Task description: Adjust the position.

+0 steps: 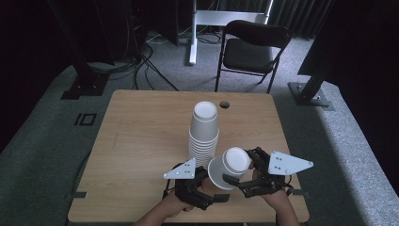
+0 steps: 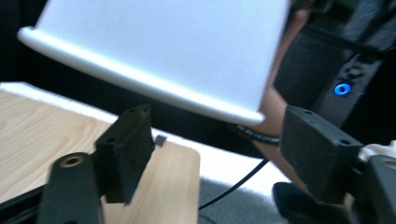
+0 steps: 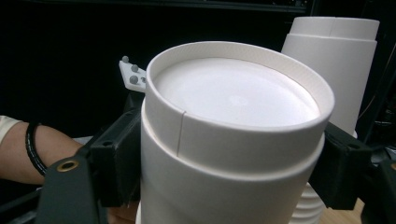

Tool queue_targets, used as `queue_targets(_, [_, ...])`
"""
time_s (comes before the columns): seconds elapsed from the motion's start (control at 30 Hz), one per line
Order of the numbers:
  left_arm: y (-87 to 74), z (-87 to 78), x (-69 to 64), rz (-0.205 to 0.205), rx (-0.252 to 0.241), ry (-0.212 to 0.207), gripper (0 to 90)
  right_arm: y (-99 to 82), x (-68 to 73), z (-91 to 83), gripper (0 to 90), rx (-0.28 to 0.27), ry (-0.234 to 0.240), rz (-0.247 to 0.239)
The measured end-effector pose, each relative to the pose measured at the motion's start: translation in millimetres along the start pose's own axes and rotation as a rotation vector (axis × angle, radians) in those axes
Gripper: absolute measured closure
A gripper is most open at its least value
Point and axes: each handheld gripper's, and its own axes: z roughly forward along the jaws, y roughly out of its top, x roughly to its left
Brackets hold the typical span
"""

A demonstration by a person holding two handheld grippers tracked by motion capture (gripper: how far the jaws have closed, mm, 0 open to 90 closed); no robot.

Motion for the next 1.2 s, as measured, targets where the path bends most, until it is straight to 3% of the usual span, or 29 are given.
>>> queue_targets(0.17, [2.5, -1.4, 0.2, 0.009, -0.04, 0.001, 43.3, 0.5, 0.4, -1.1, 22.1, -0.003, -0.001, -0.004])
queue_targets(0.33, [4.9, -3.6, -0.9, 0.05, -0.06, -0.004, 58.6, -1.7, -0.2, -0.3, 22.0, 0.015, 0.001, -0.004])
queue_targets(0.67, [5.1, -4.0, 0.5, 0.072, -0.099, -0.084, 76.8, 0.0, -2.1, -4.1, 21.9, -0.009, 0.013, 0.008])
queue_targets(0.97, [7.5, -4.8, -1.6, 0.114, -0.074, -0.124, 84.1, 1.0, -2.4, -6.0, 20.8, -0.011, 0.058, 0.005])
queue_targets(1.13, [10.1, -6.0, -3.4, 0.149, -0.049, -0.098, 84.4, 2.7, -3.5, -5.3, 18.6, 0.004, 0.073, 0.017])
queue_targets(1.2, [12.3, -7.4, -2.4, 0.164, -0.006, -0.069, 84.4, 3.3, -7.2, -4.2, 12.9, 0.02, 0.066, 0.049])
